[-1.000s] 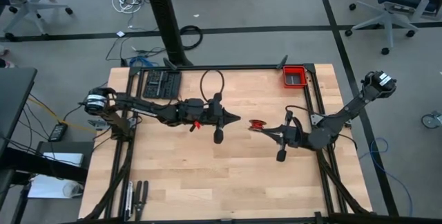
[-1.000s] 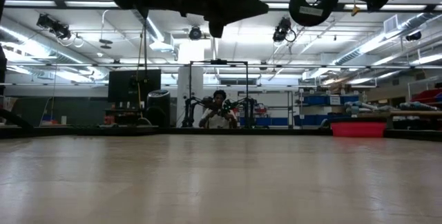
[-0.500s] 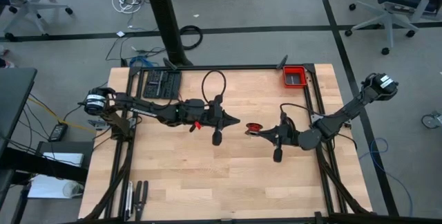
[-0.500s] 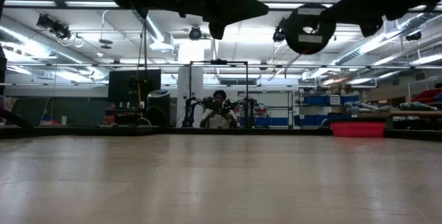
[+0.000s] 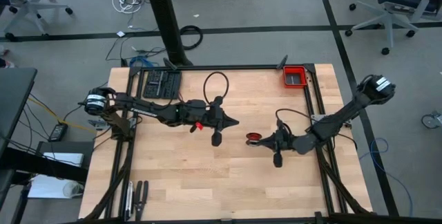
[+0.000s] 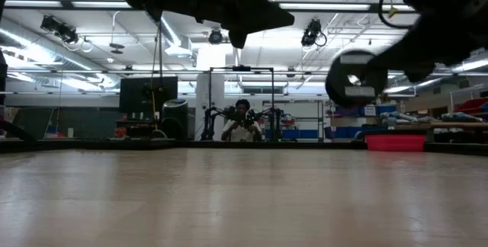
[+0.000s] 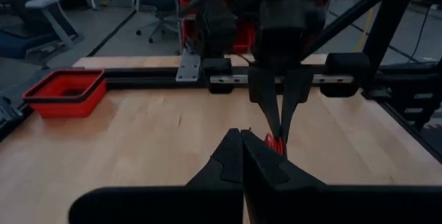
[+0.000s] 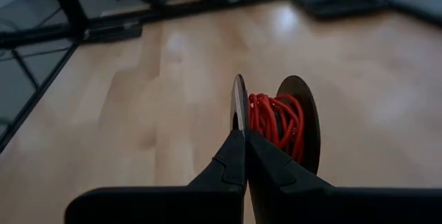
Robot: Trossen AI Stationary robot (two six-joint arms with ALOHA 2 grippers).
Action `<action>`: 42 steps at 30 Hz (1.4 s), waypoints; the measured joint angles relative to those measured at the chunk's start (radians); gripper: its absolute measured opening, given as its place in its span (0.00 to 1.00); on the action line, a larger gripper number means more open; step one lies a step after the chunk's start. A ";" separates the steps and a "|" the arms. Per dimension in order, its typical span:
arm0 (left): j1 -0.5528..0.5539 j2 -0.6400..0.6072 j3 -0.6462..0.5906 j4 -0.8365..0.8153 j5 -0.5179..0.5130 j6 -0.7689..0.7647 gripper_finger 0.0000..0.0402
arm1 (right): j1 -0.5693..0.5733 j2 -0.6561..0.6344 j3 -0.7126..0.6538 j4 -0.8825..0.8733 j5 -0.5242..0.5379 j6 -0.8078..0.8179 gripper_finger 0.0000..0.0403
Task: Coil cords
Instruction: Coil the red wire on the black spool
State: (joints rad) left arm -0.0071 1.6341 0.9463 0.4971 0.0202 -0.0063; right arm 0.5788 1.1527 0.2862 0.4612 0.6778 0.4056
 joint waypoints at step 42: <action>-0.021 0.003 0.000 -0.126 -0.012 -0.158 0.00 | -0.075 0.140 -0.025 -0.040 -0.359 0.114 0.21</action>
State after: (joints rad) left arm -0.0280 1.6371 0.9463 0.3710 0.0082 -0.1646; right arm 0.5037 1.2922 0.2607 0.4215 0.3188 0.5194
